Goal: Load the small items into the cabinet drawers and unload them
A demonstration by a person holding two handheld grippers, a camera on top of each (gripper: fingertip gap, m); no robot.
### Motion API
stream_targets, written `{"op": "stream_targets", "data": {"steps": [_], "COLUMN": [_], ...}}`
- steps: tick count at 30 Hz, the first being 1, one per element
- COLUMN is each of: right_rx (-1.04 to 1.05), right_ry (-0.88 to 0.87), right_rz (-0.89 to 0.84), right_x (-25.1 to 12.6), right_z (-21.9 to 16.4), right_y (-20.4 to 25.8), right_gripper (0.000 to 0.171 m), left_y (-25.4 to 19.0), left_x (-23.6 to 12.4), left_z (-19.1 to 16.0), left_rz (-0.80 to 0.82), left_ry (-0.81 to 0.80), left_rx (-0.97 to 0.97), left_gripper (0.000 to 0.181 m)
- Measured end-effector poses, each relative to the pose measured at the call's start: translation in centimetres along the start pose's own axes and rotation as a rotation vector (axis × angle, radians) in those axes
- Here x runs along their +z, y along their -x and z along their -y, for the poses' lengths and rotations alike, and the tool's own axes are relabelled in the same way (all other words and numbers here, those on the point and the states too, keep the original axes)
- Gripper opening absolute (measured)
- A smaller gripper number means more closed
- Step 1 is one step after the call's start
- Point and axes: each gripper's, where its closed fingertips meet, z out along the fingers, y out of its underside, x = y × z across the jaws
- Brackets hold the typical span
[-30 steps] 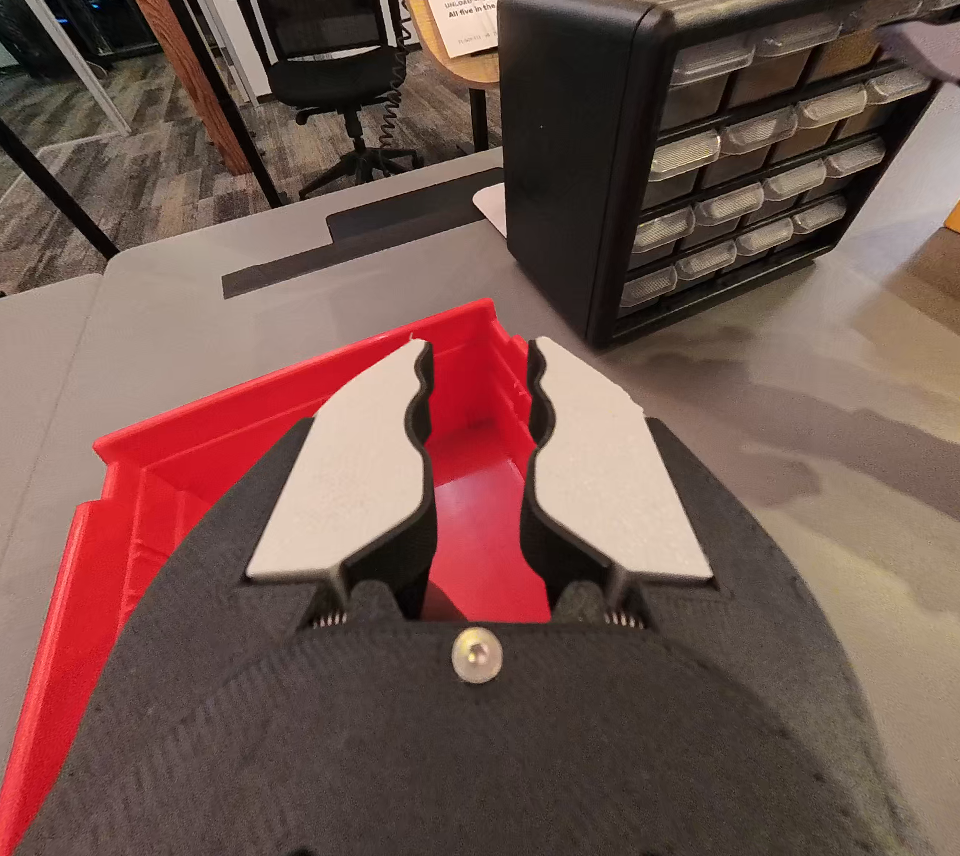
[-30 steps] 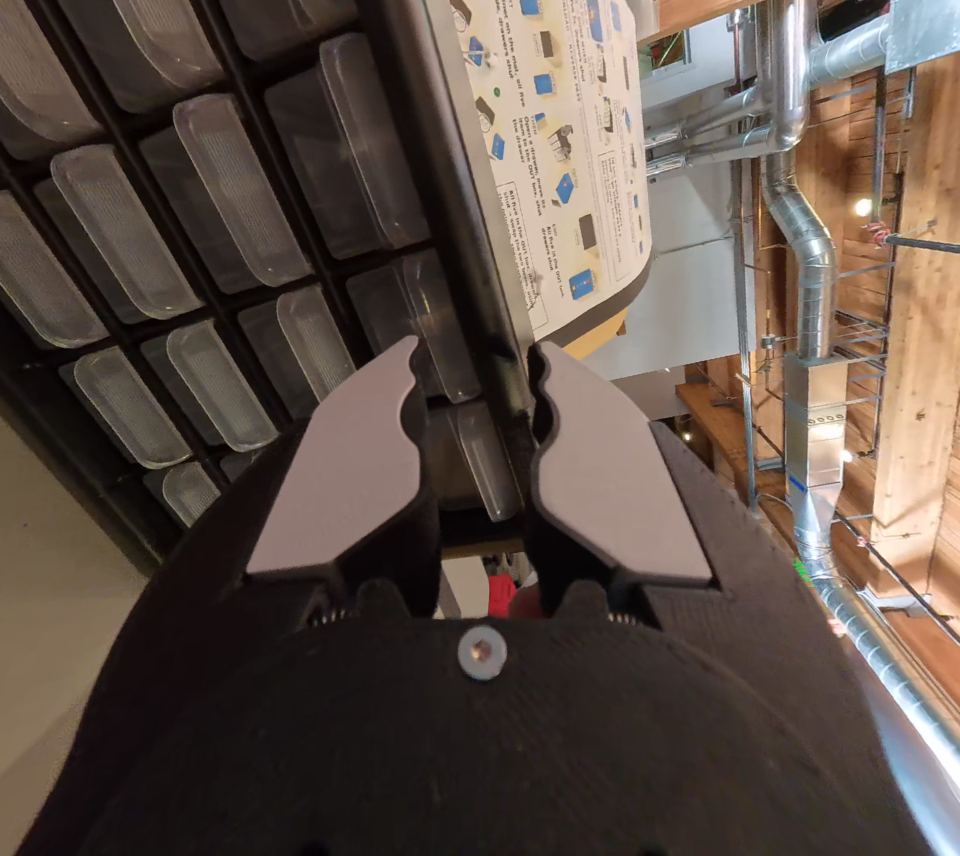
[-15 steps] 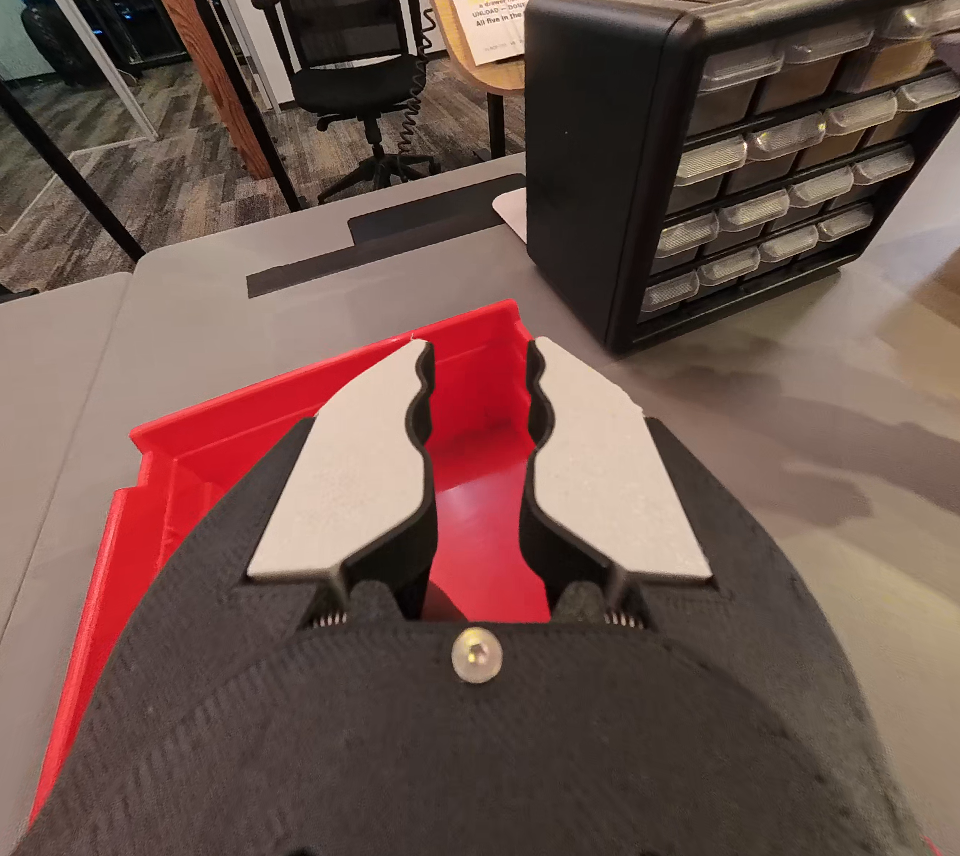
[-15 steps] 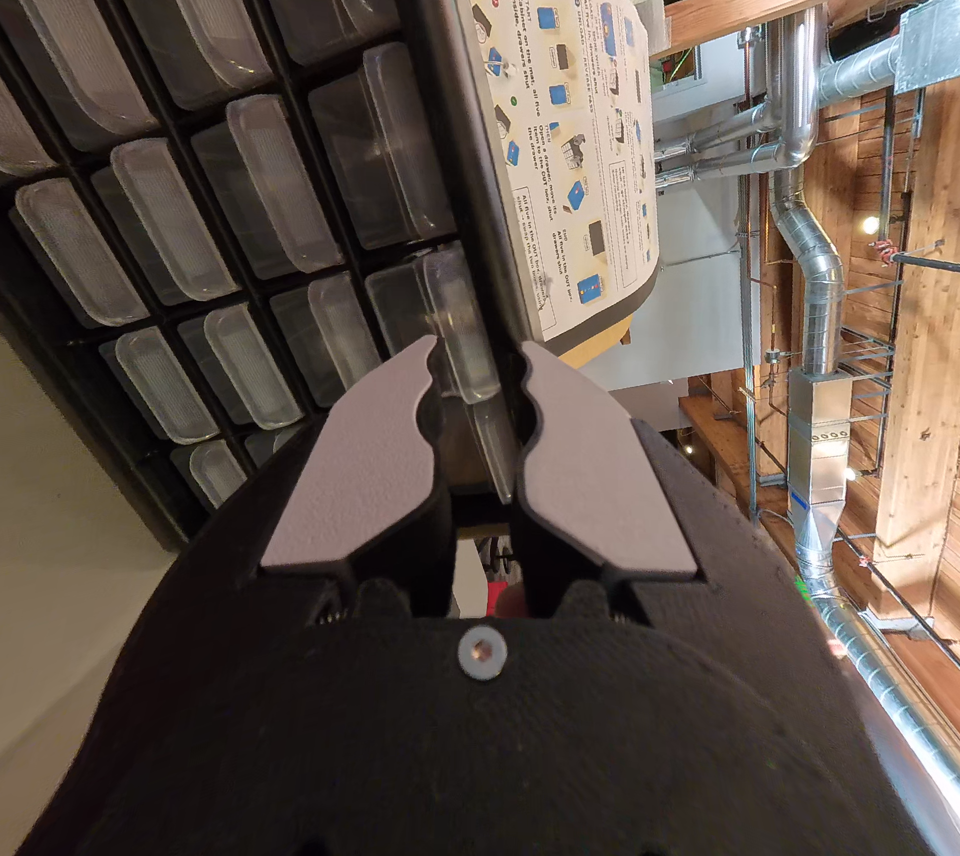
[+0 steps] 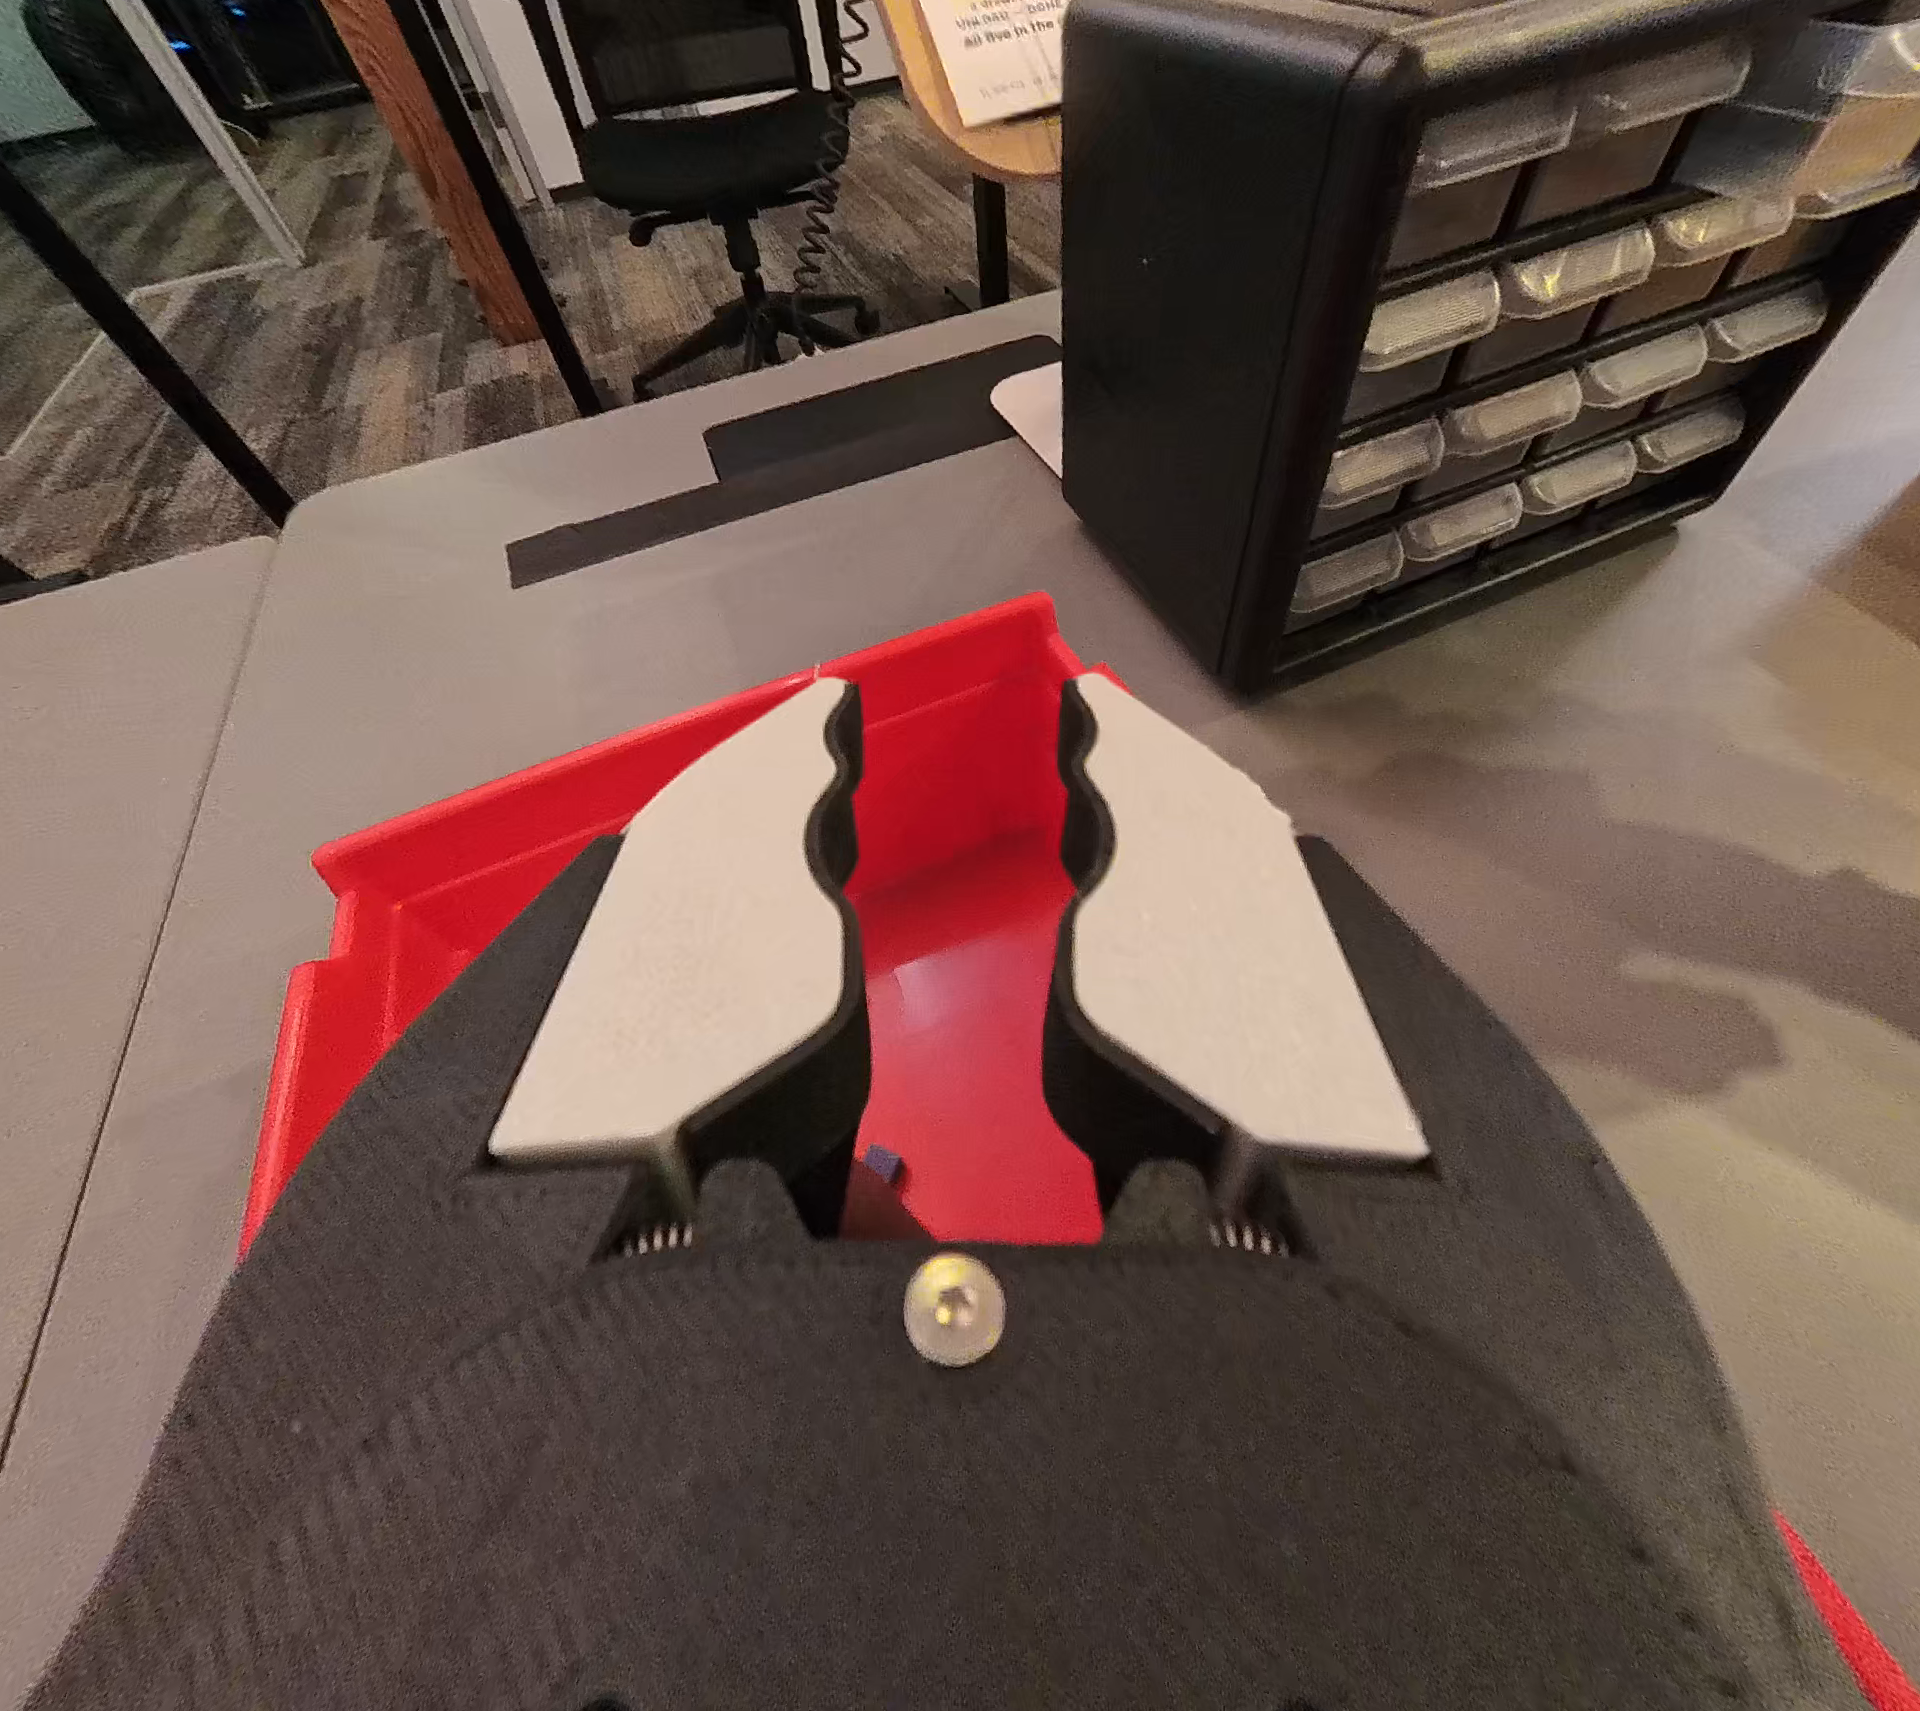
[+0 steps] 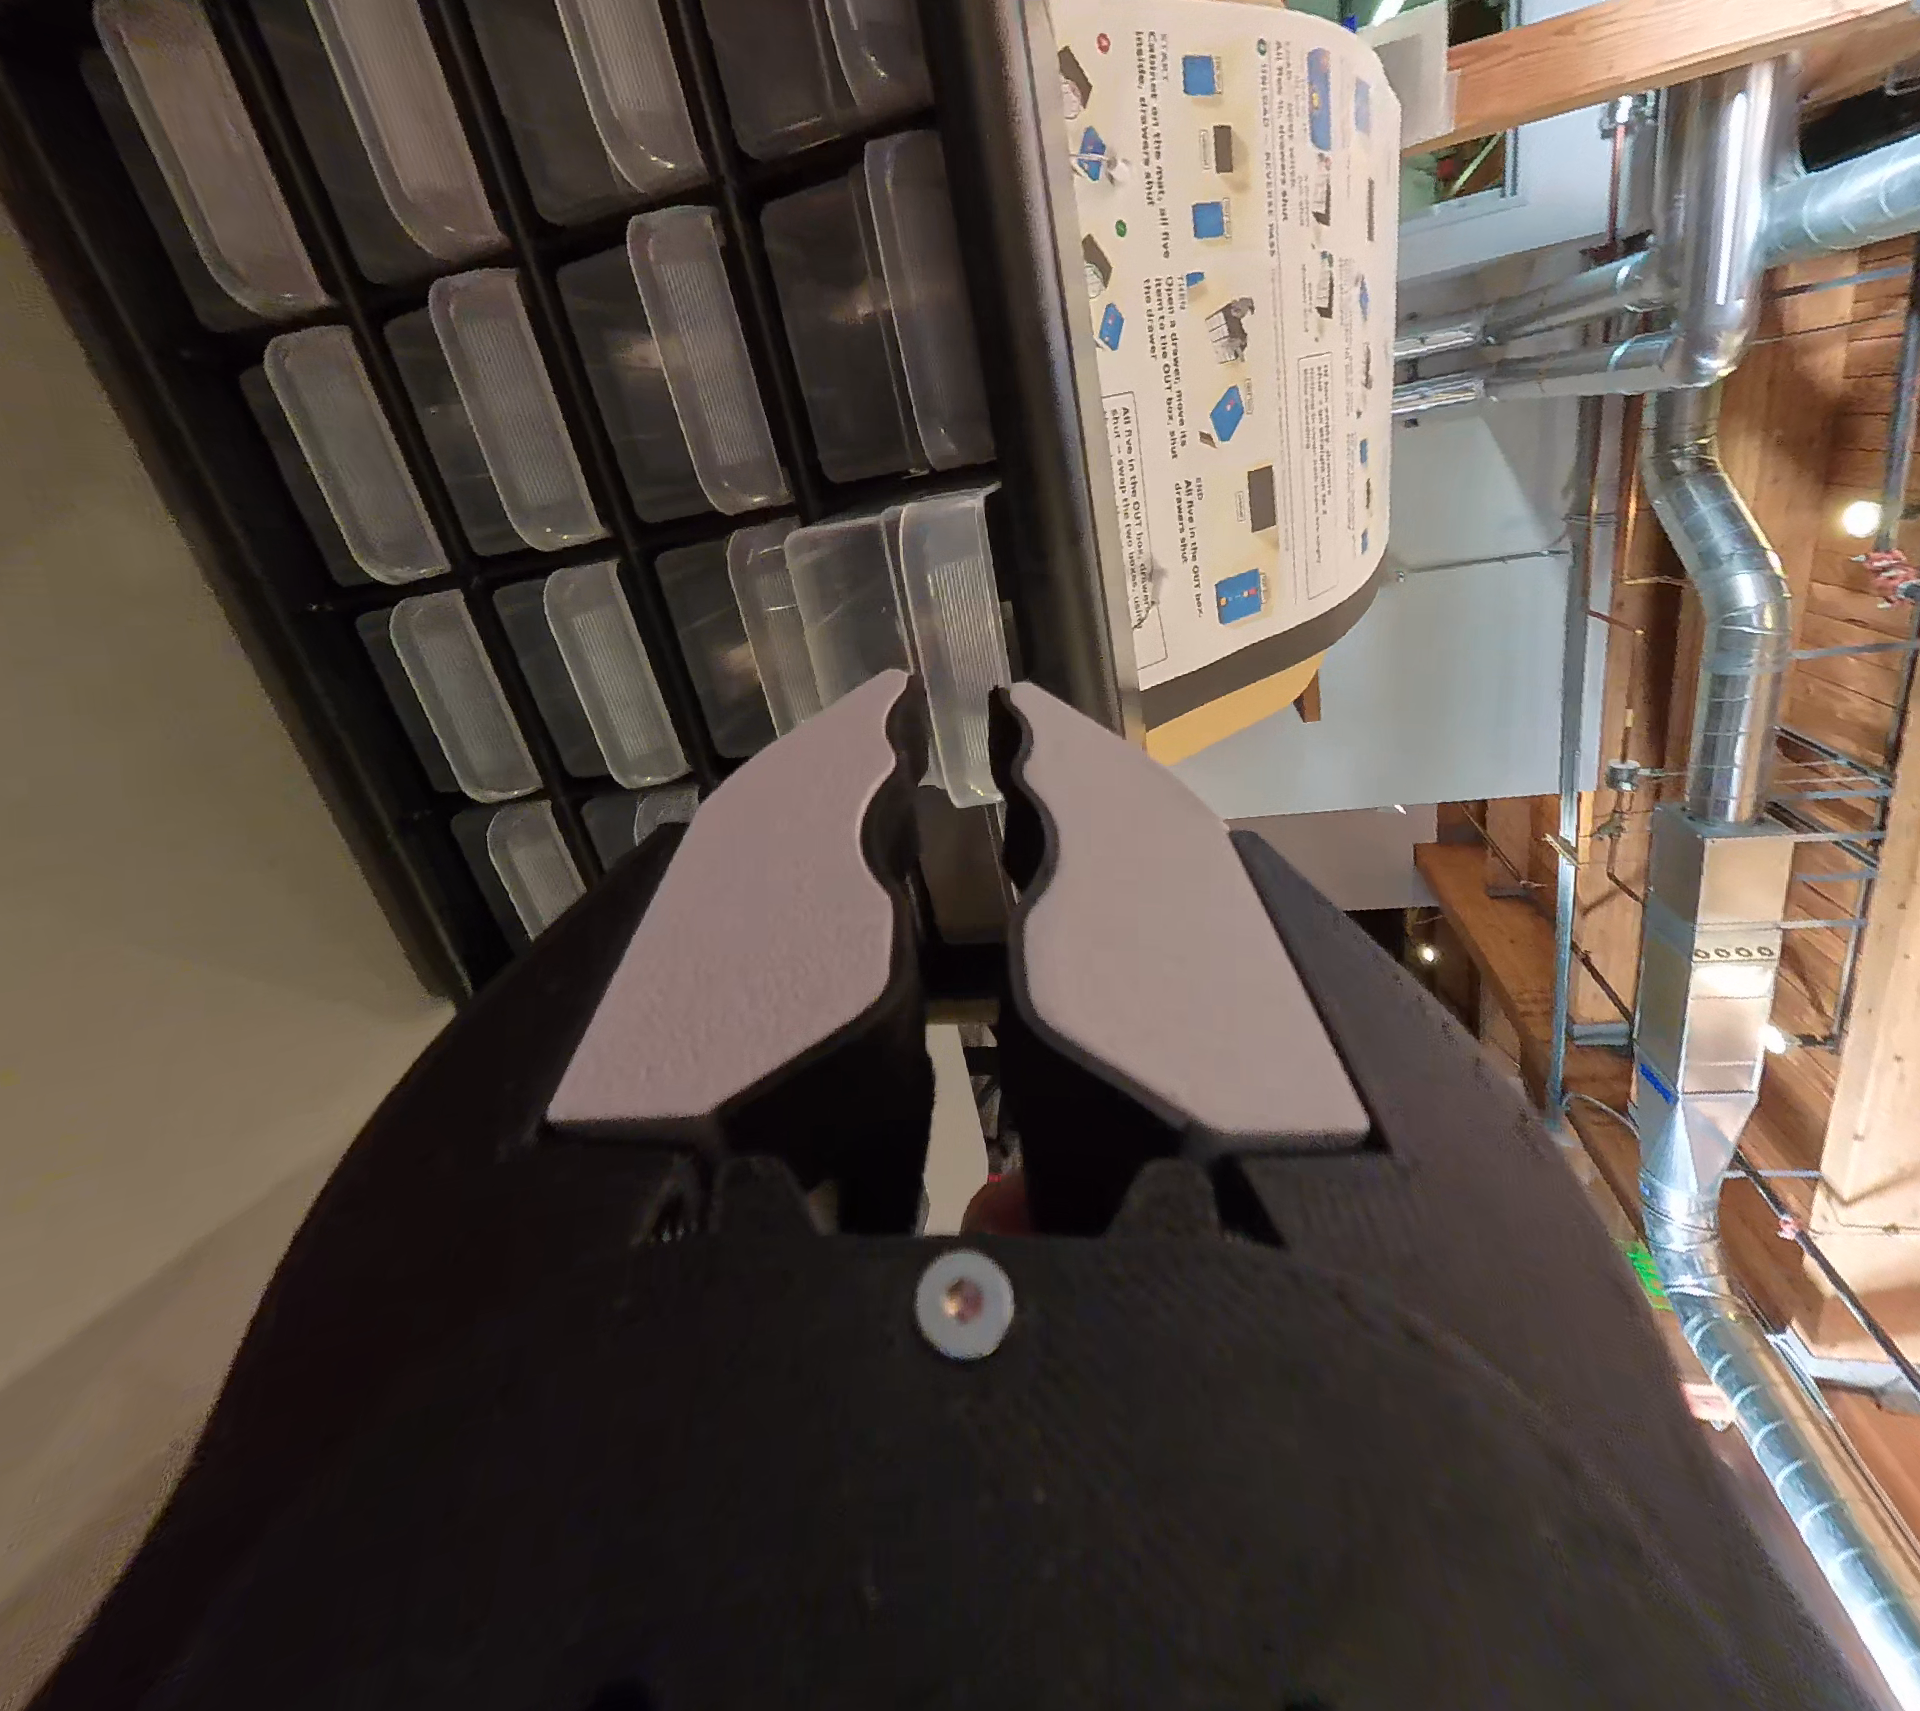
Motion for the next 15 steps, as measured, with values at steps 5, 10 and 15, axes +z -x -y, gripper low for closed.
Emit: {"op": "stream_targets", "data": {"steps": [5,10,15], "right_rx": [-0.015,-0.033,-0.035], "right_ry": [0.013,0.006,0.007], "right_rz": [0.093,0.194,0.27], "right_x": [-0.5,-1.4,-2.2], "right_z": [-0.3,-0.2,-0.1], "right_y": [0.1,0.2,0.5], "right_gripper": [0.01,0.01,0.008], "left_y": [1.8,2.9,3.3], "left_x": [-1.2,-2.8,-2.9], "left_z": [0.1,-2.1,-5.6], "left_rz": [-0.004,-0.065,-0.094], "left_ry": [0.071,0.246,0.402], "left_rx": [0.041,0.126,0.139], "left_gripper": [0.037,0.022,0.021]}}
